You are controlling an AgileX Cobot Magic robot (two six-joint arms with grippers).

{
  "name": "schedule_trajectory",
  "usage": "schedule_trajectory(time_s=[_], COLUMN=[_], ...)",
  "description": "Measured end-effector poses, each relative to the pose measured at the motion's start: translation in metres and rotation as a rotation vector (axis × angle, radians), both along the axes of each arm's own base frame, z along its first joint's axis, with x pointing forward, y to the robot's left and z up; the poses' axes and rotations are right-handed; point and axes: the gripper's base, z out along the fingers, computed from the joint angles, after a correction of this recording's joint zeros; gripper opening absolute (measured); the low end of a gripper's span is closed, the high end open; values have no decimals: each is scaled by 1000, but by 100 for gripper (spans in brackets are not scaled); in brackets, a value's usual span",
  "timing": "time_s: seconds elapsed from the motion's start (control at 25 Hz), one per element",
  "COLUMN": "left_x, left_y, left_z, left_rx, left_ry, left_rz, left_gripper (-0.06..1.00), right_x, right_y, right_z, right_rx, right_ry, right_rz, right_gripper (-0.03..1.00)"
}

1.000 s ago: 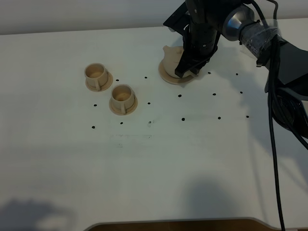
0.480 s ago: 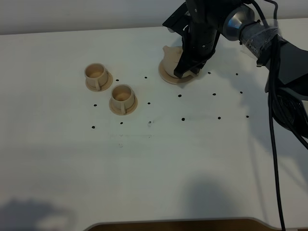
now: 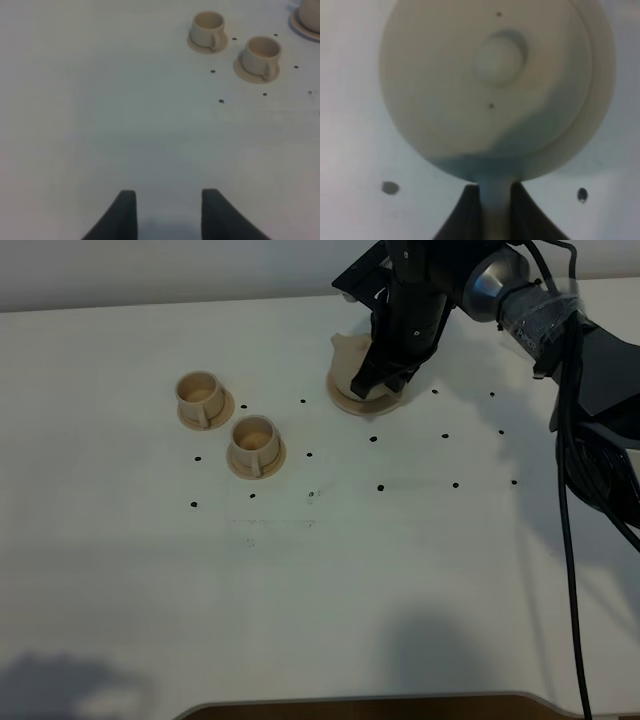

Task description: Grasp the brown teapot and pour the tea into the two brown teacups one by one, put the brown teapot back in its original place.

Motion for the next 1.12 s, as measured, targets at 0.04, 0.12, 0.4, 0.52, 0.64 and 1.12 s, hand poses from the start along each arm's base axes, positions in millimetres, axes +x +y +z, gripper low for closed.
schedule_trajectory(time_s=[0.04, 0.12, 0.4, 0.52, 0.64, 1.12], left_x=[0, 0, 0, 0, 0, 0], left_y=[0, 0, 0, 0, 0, 0], left_z=[0, 0, 0, 0, 0, 0], left_rx=[0, 0, 0, 0, 0, 0], left_ry=[0, 0, 0, 0, 0, 0], left_rz=[0, 0, 0, 0, 0, 0], left_gripper=[33, 33, 33, 33, 33, 33], right_x=[0, 0, -1, -2, -3, -2], right_y=[0, 1, 3, 5, 7, 18], right_z=[1, 1, 5, 8, 9, 35], right_rx=[6, 8, 33, 40, 44, 82], right_ry=[-1, -1, -2, -7, -8, -92], right_rz=[-3, -8, -12, -7, -6, 28], right_gripper=[9, 9, 9, 9, 9, 9])
